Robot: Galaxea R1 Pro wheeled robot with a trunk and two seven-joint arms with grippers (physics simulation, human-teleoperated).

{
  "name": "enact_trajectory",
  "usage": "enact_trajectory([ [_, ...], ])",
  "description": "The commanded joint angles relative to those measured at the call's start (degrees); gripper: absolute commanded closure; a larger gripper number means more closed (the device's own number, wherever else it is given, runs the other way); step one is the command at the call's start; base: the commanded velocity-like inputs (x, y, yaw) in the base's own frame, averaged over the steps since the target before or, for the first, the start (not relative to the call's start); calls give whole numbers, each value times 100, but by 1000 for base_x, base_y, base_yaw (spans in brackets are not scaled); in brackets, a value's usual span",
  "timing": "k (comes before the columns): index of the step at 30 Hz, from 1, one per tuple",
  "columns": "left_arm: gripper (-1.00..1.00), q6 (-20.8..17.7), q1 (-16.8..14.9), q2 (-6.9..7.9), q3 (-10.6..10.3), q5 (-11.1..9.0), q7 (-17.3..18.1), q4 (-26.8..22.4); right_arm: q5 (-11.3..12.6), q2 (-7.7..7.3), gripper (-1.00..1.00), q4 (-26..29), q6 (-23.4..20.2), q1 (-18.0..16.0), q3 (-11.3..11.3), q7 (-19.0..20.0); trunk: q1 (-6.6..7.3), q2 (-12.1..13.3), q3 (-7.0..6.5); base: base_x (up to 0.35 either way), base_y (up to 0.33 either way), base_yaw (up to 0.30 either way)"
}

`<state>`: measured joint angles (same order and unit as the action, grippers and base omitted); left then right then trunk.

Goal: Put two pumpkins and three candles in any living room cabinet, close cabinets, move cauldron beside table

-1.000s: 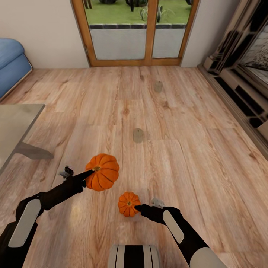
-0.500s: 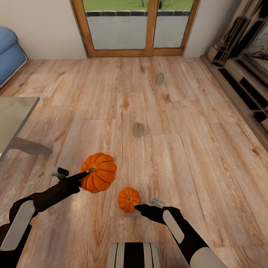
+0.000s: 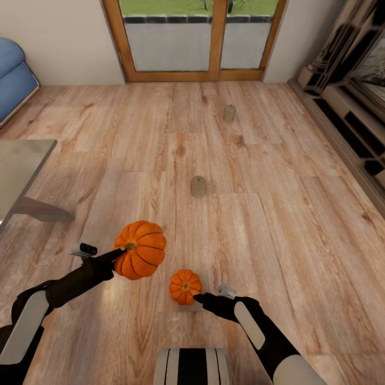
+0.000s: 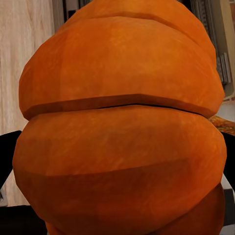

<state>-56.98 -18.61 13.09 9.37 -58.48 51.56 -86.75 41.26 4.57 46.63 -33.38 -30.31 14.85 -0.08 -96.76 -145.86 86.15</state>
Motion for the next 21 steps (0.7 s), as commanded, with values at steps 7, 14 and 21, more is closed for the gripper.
enact_trajectory([
  [7, 100, -24, -2, -4, -5, 3, 21, 0, 5, 0, -100, 4, -20, -2, 0, -1, 1, -1, 3, 0, 0, 0],
  [14, 100, -24, -2, -7, -5, 4, 21, 0, 5, 0, -100, 4, -20, -2, 0, -1, 1, -1, 3, 0, 0, 0],
  [21, 100, -22, -2, -8, -5, 4, 21, 0, 5, 6, -100, 4, -20, -2, 0, -1, 1, -1, 3, 0, 0, 0],
])
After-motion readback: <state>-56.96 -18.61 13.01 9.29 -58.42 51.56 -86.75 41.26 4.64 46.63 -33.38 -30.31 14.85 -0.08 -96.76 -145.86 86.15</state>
